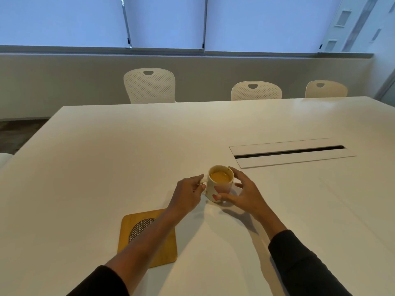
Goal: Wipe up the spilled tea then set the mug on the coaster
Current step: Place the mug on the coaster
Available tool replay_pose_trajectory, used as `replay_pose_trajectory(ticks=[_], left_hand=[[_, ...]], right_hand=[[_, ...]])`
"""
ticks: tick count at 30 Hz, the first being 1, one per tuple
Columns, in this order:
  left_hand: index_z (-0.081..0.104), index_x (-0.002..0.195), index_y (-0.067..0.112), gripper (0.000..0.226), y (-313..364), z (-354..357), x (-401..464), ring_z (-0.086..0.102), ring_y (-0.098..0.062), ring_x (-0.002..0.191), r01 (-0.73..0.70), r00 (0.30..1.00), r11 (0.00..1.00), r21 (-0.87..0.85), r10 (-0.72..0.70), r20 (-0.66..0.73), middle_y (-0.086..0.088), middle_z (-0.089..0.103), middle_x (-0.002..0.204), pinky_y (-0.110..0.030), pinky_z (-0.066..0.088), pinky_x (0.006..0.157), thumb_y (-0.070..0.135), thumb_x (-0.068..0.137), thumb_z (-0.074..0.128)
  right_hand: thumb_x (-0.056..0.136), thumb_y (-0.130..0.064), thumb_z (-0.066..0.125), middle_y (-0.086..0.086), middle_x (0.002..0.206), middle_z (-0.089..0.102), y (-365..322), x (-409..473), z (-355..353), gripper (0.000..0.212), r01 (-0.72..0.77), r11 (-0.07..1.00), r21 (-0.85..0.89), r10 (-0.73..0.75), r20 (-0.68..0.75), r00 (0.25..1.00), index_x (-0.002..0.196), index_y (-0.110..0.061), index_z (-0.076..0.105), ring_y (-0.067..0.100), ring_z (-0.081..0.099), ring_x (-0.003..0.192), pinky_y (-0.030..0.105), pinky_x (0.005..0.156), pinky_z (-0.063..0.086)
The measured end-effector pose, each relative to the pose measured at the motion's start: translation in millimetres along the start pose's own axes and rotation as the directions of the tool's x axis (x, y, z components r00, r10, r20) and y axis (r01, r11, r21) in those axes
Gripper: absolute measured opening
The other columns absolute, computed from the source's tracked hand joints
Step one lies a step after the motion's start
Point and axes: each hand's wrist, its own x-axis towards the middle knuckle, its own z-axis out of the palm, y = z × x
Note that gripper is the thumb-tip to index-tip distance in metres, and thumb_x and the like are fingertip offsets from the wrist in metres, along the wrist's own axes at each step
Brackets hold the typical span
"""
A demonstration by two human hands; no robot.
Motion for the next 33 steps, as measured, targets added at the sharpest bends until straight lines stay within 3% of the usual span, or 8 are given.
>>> replay_pose_trajectory(ticks=[3,7,13,22,27,33], left_hand=[[0.068,0.134,0.009,0.036,-3.3,1.6,2.3,0.071,-0.025,0.118,-0.026,0.999,0.999,-0.022,0.026,-0.027,-0.009,0.072,0.130,-0.030,0.056,0.101,0.014,0.099,0.067],[0.075,0.125,0.010,0.028,-7.8,1.3,3.5,0.076,-0.023,0.101,-0.073,0.997,0.997,-0.035,0.072,-0.028,-0.007,0.079,0.115,-0.041,0.062,0.093,0.014,0.099,0.068],[0.081,0.109,0.009,0.018,-11.5,2.6,2.4,0.074,-0.026,0.078,-0.081,0.995,0.992,-0.096,0.075,-0.066,-0.005,0.081,0.089,-0.048,0.063,0.078,0.016,0.097,0.070],[0.082,0.107,0.016,0.015,-12.8,-22.2,-3.1,0.076,-0.030,0.083,-0.074,0.993,0.976,-0.204,0.054,-0.101,-0.005,0.081,0.089,-0.049,0.065,0.078,0.013,0.096,0.072],[0.081,0.103,0.029,0.020,-9.7,-52.2,-13.9,0.076,-0.037,0.090,-0.085,0.992,0.961,-0.263,0.056,-0.117,-0.010,0.081,0.090,-0.046,0.066,0.081,0.013,0.094,0.074],[0.080,0.112,0.015,0.020,-16.5,-90.2,-41.1,0.080,-0.022,0.087,-0.095,0.984,0.963,-0.253,0.052,-0.171,-0.002,0.082,0.093,-0.040,0.066,0.080,0.014,0.094,0.074]], right_hand=[[0.073,-0.046,0.094,-0.029,0.137,0.061,-2.0,0.9,4.7,0.081,0.007,0.998,0.058,-0.006,-0.014,1.000,0.141,-0.048,0.050,-0.010,0.058,0.124,0.006,0.090,0.051],[0.074,-0.044,0.091,-0.023,0.134,0.065,-3.3,0.4,7.5,0.074,0.040,0.994,0.102,-0.034,-0.057,0.998,0.137,-0.045,0.052,-0.003,0.063,0.122,0.010,0.094,0.054],[0.070,-0.049,0.089,-0.034,0.129,0.061,-4.4,2.3,9.6,0.071,0.028,0.997,0.075,-0.022,-0.084,0.996,0.130,-0.054,0.052,-0.015,0.059,0.119,0.013,0.094,0.051],[0.068,-0.061,0.088,-0.055,0.121,0.057,-28.5,-0.8,19.3,0.076,0.088,0.994,0.069,-0.078,-0.130,0.988,0.135,-0.053,0.053,-0.015,0.058,0.118,0.015,0.090,0.051],[0.070,-0.050,0.094,-0.040,0.129,0.060,-53.7,-1.1,29.9,0.080,0.129,0.989,0.068,-0.119,-0.133,0.984,0.140,-0.042,0.055,-0.011,0.059,0.120,0.015,0.091,0.053],[0.074,-0.043,0.095,-0.031,0.133,0.062,-82.3,-7.7,59.9,0.079,0.177,0.980,0.088,-0.168,-0.099,0.981,0.143,-0.035,0.057,-0.007,0.059,0.123,0.008,0.090,0.052]])
